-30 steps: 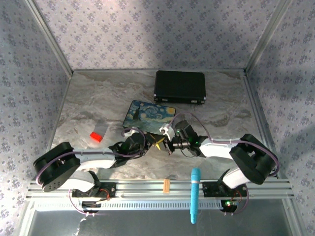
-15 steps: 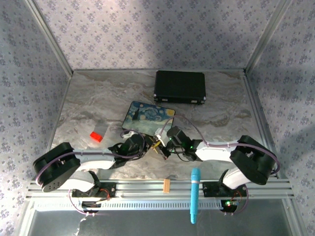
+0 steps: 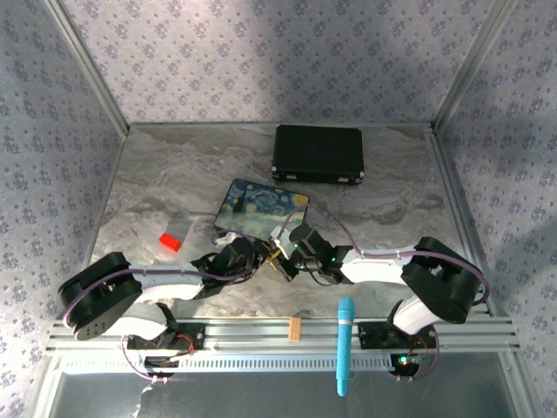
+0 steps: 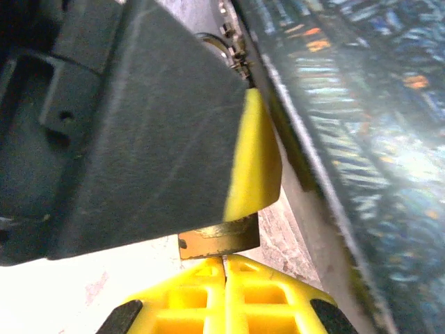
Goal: Unlock the padlock with the key
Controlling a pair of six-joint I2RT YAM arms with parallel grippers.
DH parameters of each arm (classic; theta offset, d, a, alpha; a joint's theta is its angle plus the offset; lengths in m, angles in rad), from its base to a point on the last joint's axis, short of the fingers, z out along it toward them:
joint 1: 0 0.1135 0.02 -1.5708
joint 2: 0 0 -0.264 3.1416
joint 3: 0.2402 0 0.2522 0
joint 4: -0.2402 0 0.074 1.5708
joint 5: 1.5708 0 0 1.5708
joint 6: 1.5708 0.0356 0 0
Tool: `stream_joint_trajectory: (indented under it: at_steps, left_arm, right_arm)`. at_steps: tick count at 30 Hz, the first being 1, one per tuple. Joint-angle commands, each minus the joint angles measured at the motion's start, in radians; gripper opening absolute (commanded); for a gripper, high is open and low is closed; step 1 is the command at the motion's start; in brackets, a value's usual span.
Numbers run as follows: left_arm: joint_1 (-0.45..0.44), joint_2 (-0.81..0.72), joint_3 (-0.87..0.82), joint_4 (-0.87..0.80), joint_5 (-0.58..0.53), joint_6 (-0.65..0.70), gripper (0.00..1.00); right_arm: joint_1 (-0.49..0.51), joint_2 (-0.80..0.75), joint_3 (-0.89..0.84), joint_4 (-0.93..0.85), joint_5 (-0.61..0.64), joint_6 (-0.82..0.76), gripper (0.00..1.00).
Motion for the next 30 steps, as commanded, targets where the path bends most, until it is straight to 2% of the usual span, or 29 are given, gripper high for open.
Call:
stream_joint_trajectory:
  at_steps: [1, 6, 7, 10, 11, 18, 22, 23, 27, 30]
  left_arm:
    - [-0.031, -0.036, 0.015, 0.073, 0.11, 0.013, 0.0]
    - [-0.034, -0.037, 0.016, 0.071, 0.11, 0.023, 0.0]
    - [-0.035, -0.037, 0.018, 0.06, 0.107, 0.024, 0.0]
    - [-0.035, -0.034, 0.021, 0.022, 0.094, 0.026, 0.0]
    - [-0.035, -0.032, 0.021, 0.014, 0.091, 0.028, 0.0]
    - [-0.035, -0.014, 0.02, -0.018, 0.076, 0.024, 0.0]
    - [-0.035, -0.002, 0.03, -0.048, 0.066, 0.041, 0.0]
    - [-0.035, 0.002, 0.034, -0.062, 0.063, 0.049, 0.0]
    - [-0.035, 0.012, 0.06, -0.131, 0.059, 0.087, 0.0]
    - [-0.035, 0.021, 0.081, -0.183, 0.056, 0.118, 0.0]
  right_arm:
    - [-0.079, -0.004, -0.015, 0.093, 0.01, 0.085, 0.02]
    - [-0.12, -0.02, -0.021, 0.061, -0.022, 0.099, 0.04]
    - [-0.115, -0.028, -0.021, 0.045, -0.018, 0.093, 0.08]
    - [-0.091, -0.065, -0.022, 0.012, 0.015, 0.084, 0.29]
    - [-0.082, -0.079, -0.028, 0.004, 0.029, 0.085, 0.33]
    - [-0.052, -0.244, -0.071, -0.092, 0.087, 0.143, 0.44]
    - [-0.082, -0.353, -0.033, -0.253, 0.172, 0.245, 0.64]
    - [-0.102, -0.366, -0.003, -0.309, 0.2, 0.293, 0.72]
    - [-0.194, -0.33, 0.121, -0.485, 0.21, 0.404, 0.99]
    - [-0.231, -0.236, 0.21, -0.541, 0.211, 0.442, 0.99]
